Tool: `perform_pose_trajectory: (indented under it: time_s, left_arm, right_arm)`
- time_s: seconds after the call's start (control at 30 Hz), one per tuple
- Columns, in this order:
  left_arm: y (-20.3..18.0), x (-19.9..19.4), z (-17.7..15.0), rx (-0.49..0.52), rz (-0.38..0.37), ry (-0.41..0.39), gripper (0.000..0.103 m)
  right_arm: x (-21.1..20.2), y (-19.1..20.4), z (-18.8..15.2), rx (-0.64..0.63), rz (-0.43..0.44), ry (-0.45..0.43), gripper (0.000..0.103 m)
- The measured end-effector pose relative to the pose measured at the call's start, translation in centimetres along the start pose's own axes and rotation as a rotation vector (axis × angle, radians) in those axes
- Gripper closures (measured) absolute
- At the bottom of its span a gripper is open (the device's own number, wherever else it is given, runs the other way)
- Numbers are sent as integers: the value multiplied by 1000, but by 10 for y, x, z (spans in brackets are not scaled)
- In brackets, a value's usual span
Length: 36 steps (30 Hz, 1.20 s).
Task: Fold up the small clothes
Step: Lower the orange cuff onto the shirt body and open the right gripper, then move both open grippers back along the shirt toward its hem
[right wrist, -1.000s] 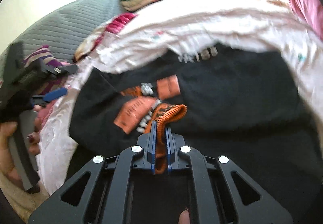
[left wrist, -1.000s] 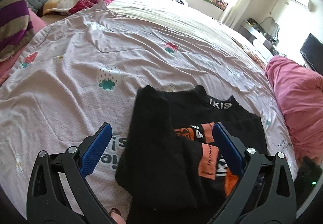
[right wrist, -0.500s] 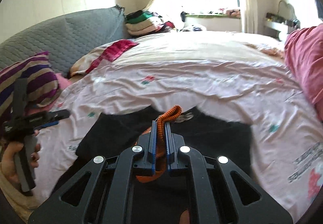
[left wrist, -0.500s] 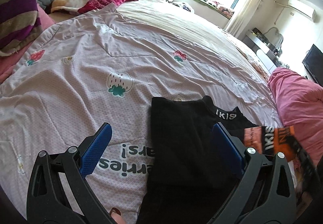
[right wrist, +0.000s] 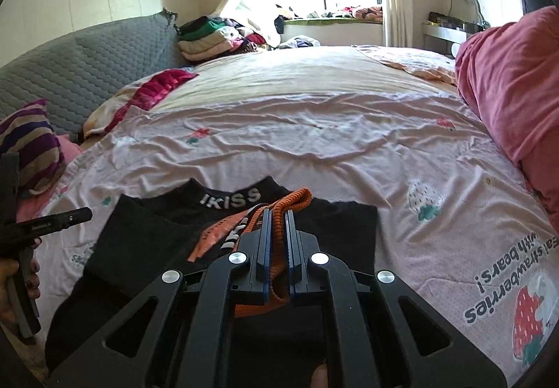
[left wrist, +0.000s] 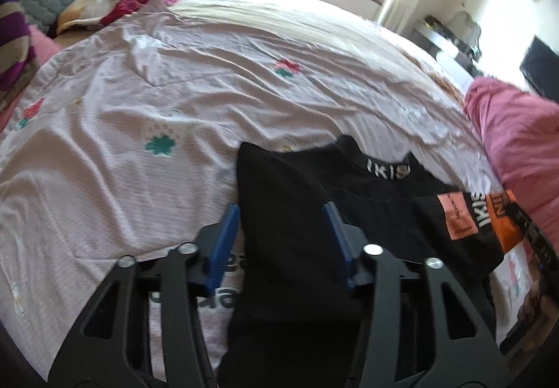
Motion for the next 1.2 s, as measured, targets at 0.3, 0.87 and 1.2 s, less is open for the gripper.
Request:
perform_pose_trajectory:
  time_s: [0.3, 0.87, 1.2]
  left_arm:
    - [-16, 33, -20, 61, -5, 101, 71]
    - [-41, 54, -48, 161, 37, 226, 71]
    - [-32, 48, -52, 128, -7, 235, 71]
  right_arm:
    - [12, -10, -17, 12, -20, 47, 97]
    - [21, 23, -42, -38, 13, 141, 76]
    - [51, 26, -77, -68, -24, 288, 74]
Point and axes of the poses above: each gripper's, at about its wrist camera, not at the fingertips, and x roughly the way its jaws point, y to its left, z to its top, the point moved 4 cm from there along x, roughly the way its jaws point, and after that the axes turned 13 degrees about -z, right-handed, at the moved point
